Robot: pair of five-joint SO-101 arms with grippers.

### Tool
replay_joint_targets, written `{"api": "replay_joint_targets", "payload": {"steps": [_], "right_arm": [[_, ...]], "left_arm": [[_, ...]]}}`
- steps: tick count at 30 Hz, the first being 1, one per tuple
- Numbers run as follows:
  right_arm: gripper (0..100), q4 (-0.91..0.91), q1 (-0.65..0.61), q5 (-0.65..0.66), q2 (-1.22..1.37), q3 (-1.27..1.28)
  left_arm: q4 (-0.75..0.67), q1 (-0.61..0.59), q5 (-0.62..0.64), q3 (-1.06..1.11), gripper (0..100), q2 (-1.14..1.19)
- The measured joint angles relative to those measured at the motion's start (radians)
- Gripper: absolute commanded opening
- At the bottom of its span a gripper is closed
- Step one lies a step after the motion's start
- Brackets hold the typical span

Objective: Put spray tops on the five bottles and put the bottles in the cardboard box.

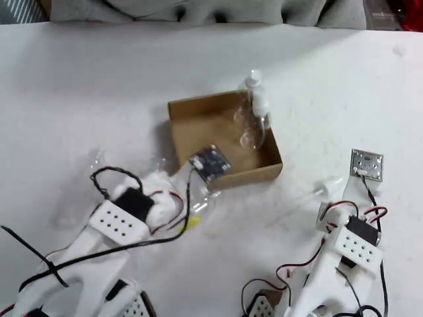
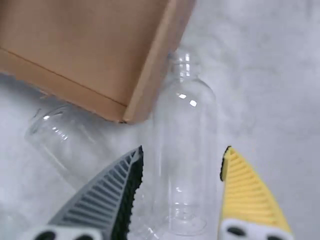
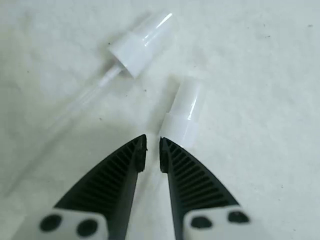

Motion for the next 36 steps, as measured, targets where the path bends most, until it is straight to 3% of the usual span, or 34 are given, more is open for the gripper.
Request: {"api": "replay_joint_targets", "payload": {"steps": [4, 16, 26, 36], "right_arm": [[2.2, 0.000, 0.000, 0.000, 0.000, 0.000], [2.2, 0.000, 0.000, 0.000, 0.000, 0.000], [2.2, 0.000, 0.000, 0.000, 0.000, 0.000], [2.2, 0.000, 0.000, 0.000, 0.000, 0.011]], "left_arm": [[-0.012, -0.054, -0.025, 0.005, 25, 0.000], [-0.031, -0.068, -0.120, 0.161, 24, 0.000], [-0.006, -0.186, -0.216, 0.184, 24, 0.000], [0.140, -0.396, -0.463, 0.184, 24, -0.008]]}}
